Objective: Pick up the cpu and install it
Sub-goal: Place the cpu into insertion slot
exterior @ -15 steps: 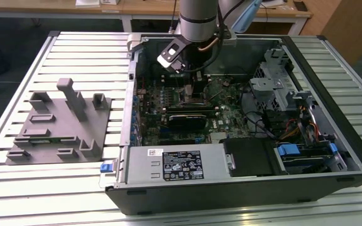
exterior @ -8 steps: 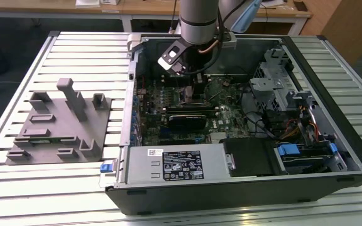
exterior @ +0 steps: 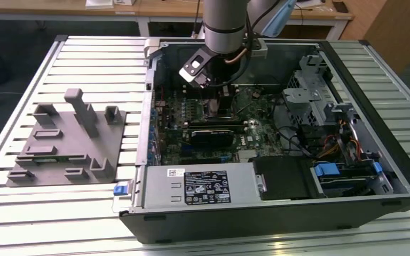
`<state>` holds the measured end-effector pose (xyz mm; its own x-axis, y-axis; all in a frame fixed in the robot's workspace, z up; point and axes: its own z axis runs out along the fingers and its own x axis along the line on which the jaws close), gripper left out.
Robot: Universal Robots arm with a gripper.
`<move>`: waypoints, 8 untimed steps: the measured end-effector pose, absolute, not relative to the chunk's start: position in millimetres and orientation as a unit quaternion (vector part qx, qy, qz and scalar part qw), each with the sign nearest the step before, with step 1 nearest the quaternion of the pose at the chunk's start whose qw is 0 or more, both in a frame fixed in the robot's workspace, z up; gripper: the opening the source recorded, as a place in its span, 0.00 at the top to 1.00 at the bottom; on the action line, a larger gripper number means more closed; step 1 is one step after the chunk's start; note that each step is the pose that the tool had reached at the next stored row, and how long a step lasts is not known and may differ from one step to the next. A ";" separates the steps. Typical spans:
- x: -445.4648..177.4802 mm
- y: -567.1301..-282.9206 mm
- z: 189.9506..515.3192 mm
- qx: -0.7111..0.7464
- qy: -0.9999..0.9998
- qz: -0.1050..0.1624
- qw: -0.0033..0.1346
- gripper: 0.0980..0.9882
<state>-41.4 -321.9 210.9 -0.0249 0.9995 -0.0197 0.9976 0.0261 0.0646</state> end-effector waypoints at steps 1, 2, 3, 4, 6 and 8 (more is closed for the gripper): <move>-41.4 -321.9 209.7 0.698 0.716 0.016 0.030 0.50; -41.4 -321.9 208.6 0.698 0.716 0.016 0.030 0.50; -41.4 -321.9 207.7 0.698 0.716 0.016 0.030 0.50; -41.4 -321.9 207.0 0.698 0.716 0.016 0.030 0.50; -41.4 -321.8 205.6 0.698 0.716 0.016 0.030 0.50; -41.4 -321.7 204.0 0.698 0.716 0.016 0.030 0.50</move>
<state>-41.4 -321.7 204.0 -0.0246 0.9995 -0.0197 0.9976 0.0258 0.0646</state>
